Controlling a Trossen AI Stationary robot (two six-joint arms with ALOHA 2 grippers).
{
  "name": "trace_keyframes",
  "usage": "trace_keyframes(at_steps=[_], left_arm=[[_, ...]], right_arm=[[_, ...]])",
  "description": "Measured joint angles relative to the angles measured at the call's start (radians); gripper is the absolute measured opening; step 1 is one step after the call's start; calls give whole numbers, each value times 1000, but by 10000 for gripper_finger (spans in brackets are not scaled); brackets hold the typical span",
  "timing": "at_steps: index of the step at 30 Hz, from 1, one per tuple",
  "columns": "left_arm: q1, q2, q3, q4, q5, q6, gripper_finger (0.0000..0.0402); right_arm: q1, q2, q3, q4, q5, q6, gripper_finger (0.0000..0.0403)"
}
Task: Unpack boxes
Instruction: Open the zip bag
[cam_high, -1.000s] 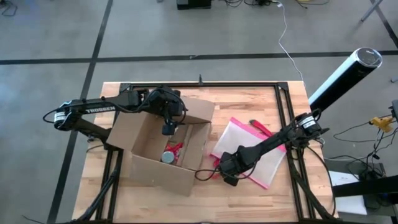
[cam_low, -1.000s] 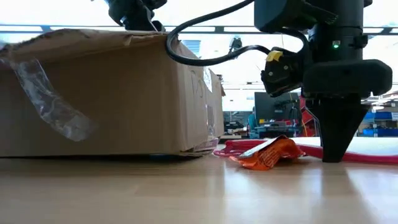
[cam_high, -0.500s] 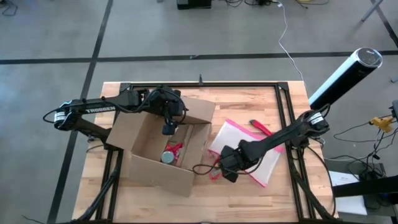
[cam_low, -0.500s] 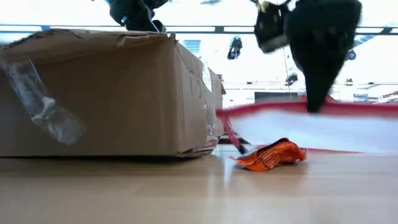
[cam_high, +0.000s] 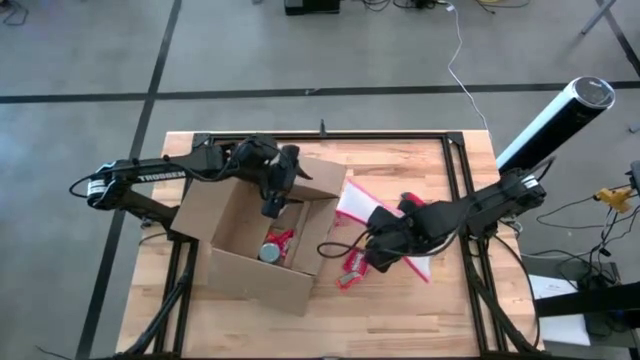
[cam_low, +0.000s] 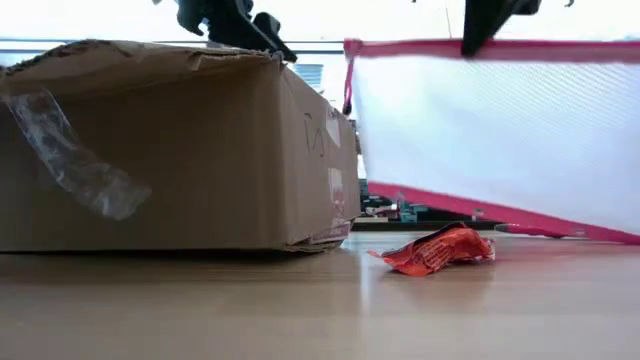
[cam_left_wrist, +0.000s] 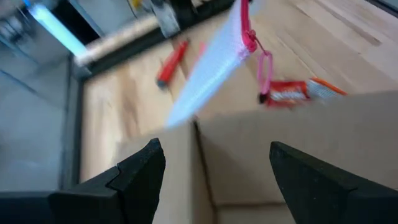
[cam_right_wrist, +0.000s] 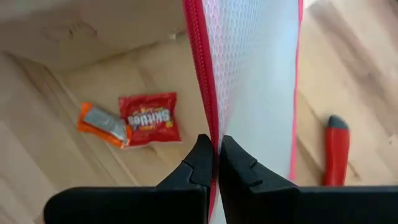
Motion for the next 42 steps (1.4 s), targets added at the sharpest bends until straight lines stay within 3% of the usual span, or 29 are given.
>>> trace_keyframes(at_steps=[9, 23, 42], left_arm=[[0, 30, 0, 220, 8, 40, 274], [0, 103, 0, 326, 31, 39, 274], [23, 164, 0, 395, -49, 33, 274]], right_arm=[[-50, -9, 82, 8, 27, -76, 0], [-124, -9, 180, 42, 36, -228, 0], [-117, -9, 187, 66, 1, -205, 0]])
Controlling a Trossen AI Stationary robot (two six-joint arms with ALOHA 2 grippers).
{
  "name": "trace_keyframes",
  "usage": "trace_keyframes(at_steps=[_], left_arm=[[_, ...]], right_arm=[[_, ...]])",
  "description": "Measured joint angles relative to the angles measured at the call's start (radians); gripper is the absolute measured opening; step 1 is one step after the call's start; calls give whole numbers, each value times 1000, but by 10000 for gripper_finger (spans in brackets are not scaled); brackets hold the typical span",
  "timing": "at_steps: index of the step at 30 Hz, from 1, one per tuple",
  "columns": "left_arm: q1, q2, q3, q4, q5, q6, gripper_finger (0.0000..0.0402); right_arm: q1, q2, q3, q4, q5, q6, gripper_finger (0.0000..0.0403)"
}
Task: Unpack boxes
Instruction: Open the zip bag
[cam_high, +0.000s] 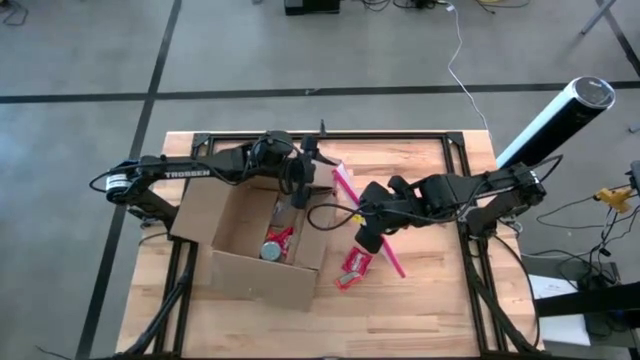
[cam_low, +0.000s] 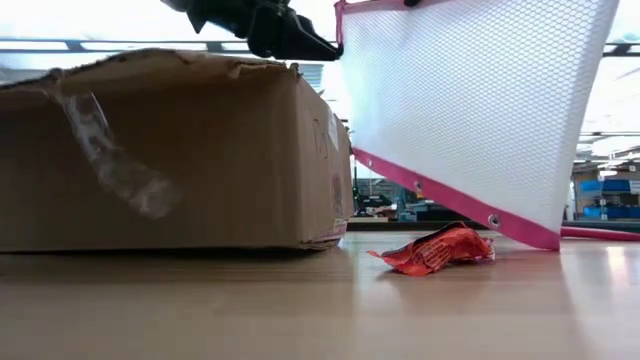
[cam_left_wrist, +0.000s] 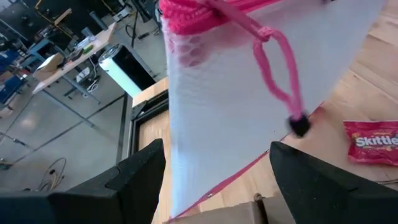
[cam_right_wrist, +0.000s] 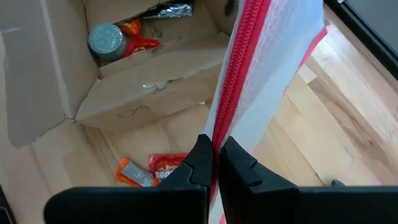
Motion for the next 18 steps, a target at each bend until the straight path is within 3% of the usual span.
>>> trace_keyframes(at_steps=[14, 18], left_arm=[[-1, 0, 0, 125, 123, 7, 272], [-2, 0, 0, 129, 154, 7, 239]], right_arm=[[0, 0, 0, 29, 0, -12, 0], [0, 0, 0, 29, 0, -12, 0]])
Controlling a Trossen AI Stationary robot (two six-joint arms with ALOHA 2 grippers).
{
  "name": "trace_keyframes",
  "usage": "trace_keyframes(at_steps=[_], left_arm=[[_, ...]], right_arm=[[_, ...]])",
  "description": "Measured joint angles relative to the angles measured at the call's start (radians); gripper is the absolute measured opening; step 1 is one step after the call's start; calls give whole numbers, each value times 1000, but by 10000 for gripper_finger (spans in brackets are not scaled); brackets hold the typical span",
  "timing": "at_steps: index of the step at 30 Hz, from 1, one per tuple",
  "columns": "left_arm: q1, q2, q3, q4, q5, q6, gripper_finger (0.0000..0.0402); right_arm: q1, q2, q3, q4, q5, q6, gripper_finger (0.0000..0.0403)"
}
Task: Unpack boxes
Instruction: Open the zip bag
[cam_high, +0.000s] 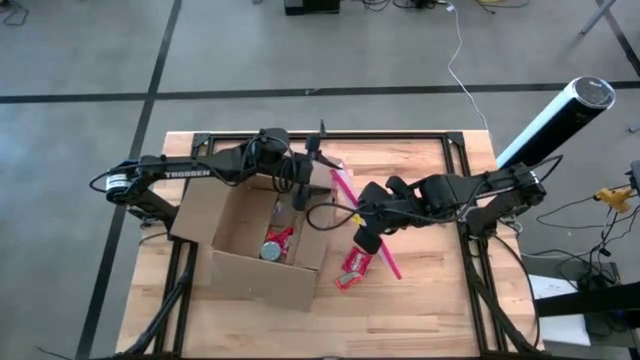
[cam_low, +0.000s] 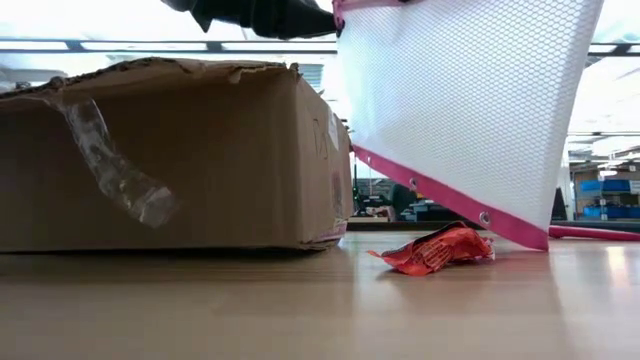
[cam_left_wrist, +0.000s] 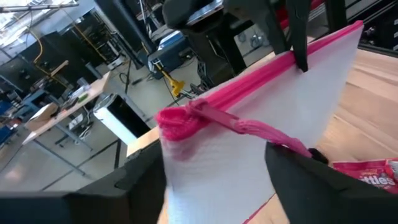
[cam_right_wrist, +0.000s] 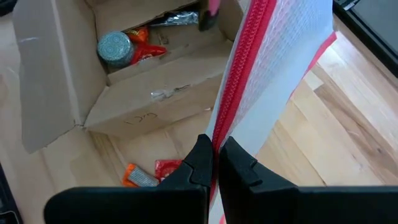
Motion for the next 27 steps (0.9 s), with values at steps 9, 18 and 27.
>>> trace_keyframes(at_steps=[9, 18, 27], left_arm=[[1, 0, 0, -2, 58, -85, 22], [4, 0, 0, -11, 31, -113, 0], [3, 5, 2, -36, -1, -119, 0]], right_arm=[[-6, 0, 0, -2, 1, 20, 0], [-41, -13, -2, -26, 8, 40, 10], [-90, -66, -2, 88, 23, 19, 106]])
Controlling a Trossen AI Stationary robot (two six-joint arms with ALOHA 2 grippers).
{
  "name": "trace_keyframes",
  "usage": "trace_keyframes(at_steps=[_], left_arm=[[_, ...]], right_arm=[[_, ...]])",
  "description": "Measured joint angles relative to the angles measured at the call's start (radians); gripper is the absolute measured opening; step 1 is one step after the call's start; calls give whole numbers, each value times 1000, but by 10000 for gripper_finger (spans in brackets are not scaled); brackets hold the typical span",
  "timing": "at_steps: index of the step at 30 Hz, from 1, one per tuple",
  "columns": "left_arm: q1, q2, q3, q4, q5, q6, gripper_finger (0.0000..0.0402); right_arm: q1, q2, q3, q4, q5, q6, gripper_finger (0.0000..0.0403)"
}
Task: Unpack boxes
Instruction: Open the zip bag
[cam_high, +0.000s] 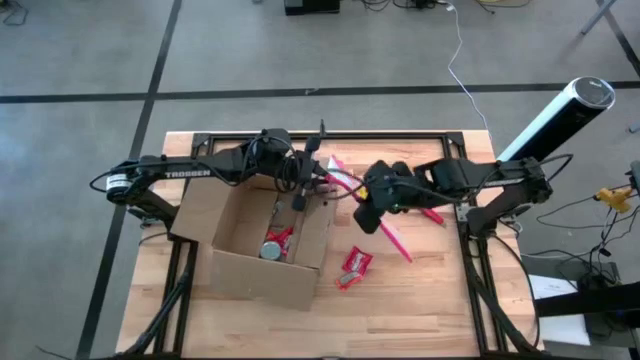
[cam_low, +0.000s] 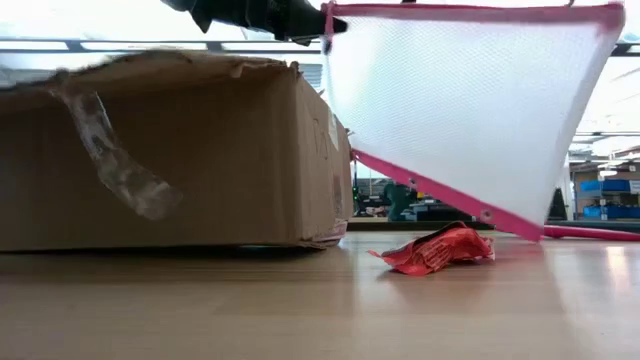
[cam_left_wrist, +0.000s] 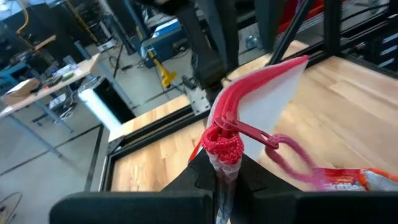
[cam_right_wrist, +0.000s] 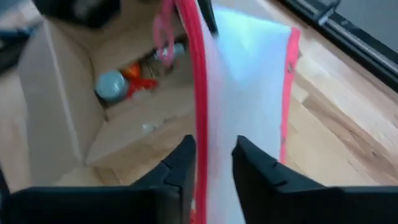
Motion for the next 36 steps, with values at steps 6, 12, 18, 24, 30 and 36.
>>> trace_keyframes(at_steps=[6, 12, 18, 24, 30, 36], left_arm=[[2, 22, 0, -2, -29, -12, 0], [3, 27, 0, 11, -31, -13, 0], [3, 27, 2, 22, -32, -16, 0], [3, 28, 44, 10, -32, -22, 0], [3, 28, 86, 8, -31, -21, 0], [3, 28, 87, -7, -31, -21, 0]], right_arm=[[-23, 13, 2, 262, 15, -140, 162], [-37, 78, 2, 278, 11, -156, 169], [-35, 126, 2, 260, 12, -115, 157], [-36, 135, 2, 159, 88, -45, 161], [-51, 135, 0, 164, 150, -46, 169], [-74, 135, 0, 206, 150, -60, 157]])
